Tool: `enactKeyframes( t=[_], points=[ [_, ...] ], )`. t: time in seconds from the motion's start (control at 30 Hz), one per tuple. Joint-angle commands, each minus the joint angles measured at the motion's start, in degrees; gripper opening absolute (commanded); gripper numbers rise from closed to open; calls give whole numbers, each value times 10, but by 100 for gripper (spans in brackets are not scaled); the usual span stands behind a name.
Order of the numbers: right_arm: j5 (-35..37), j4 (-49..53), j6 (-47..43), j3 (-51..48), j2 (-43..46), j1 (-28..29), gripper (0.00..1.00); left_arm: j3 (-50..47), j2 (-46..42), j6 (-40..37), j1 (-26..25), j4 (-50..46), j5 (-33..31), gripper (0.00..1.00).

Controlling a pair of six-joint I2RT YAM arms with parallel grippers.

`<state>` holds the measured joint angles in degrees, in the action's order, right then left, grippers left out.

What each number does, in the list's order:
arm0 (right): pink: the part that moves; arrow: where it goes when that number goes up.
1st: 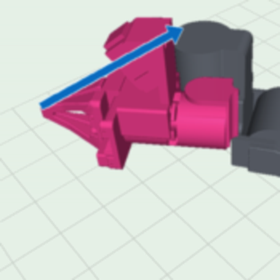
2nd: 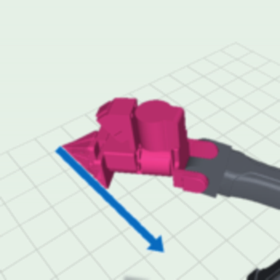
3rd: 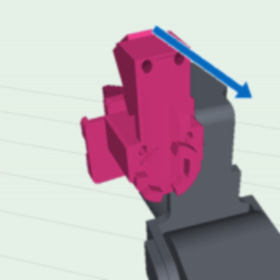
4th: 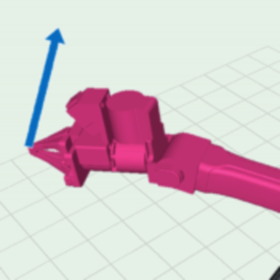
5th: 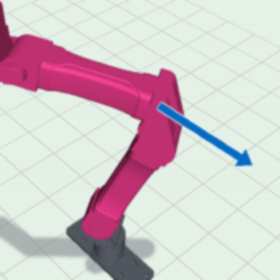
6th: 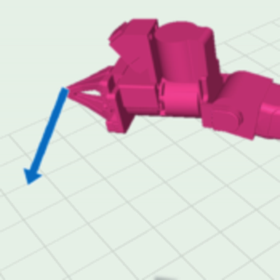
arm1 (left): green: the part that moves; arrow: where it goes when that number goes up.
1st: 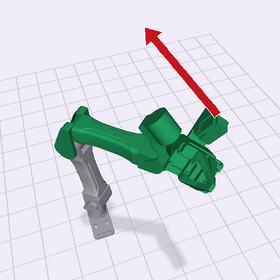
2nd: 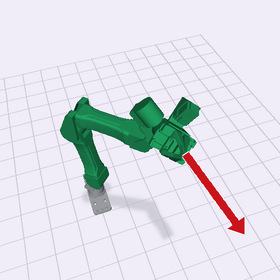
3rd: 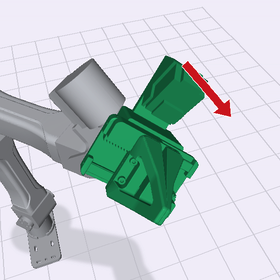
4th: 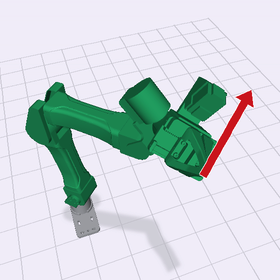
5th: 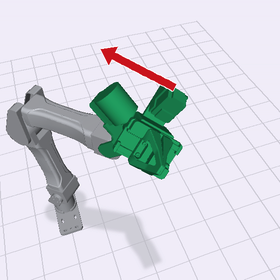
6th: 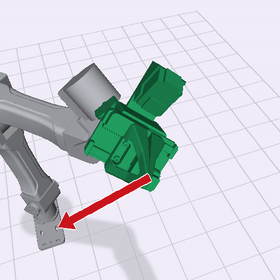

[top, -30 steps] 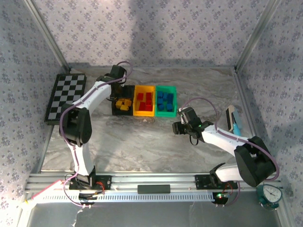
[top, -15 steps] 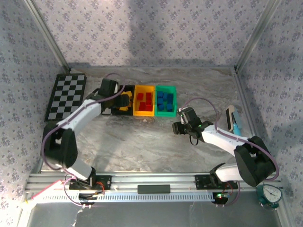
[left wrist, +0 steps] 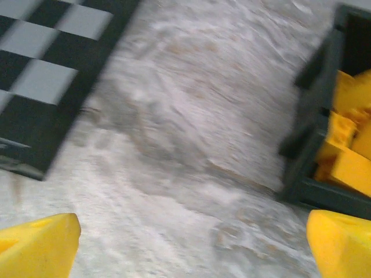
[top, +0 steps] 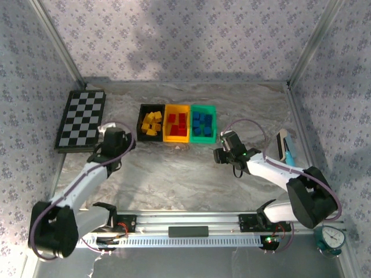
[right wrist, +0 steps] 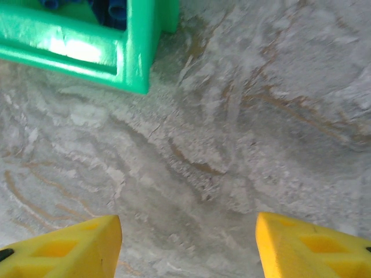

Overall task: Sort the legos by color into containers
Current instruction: Reset both arms

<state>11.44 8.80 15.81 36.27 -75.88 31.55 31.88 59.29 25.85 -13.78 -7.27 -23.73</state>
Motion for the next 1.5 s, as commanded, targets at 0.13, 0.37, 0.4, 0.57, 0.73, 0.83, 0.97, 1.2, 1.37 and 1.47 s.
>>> enactKeyframes(
  t=[0.13,0.37,0.4,0.57,0.73,0.83,0.97,1.2,1.37,1.47],
  points=[
    [126,31,14,-41,197,-4,65,-66,-77,8,95,100,-37,100],
    [232,-189,-88,-171,356,-142,100,-142,7,-135,110,360,-25,100],
    [243,-247,-74,-201,344,-176,100,-140,32,-150,112,381,-16,100],
    [111,-376,3,-247,222,-361,100,-120,181,-217,116,509,37,100],
    [67,-494,-36,-211,51,-385,100,-105,275,-241,120,572,114,100],
    [22,-554,-90,-184,-33,-363,100,-91,282,-243,123,546,133,100],
    [-69,-581,-181,-150,-117,-318,100,-92,287,-244,125,561,139,100],
    [-77,-538,-172,-135,-111,-330,100,-90,286,-243,126,556,143,100],
    [-101,-529,-174,-130,-111,-336,100,-89,286,-243,127,554,144,100],
    [-100,-532,-175,-131,-112,-335,100,-90,286,-243,127,554,144,100]
  ],
)
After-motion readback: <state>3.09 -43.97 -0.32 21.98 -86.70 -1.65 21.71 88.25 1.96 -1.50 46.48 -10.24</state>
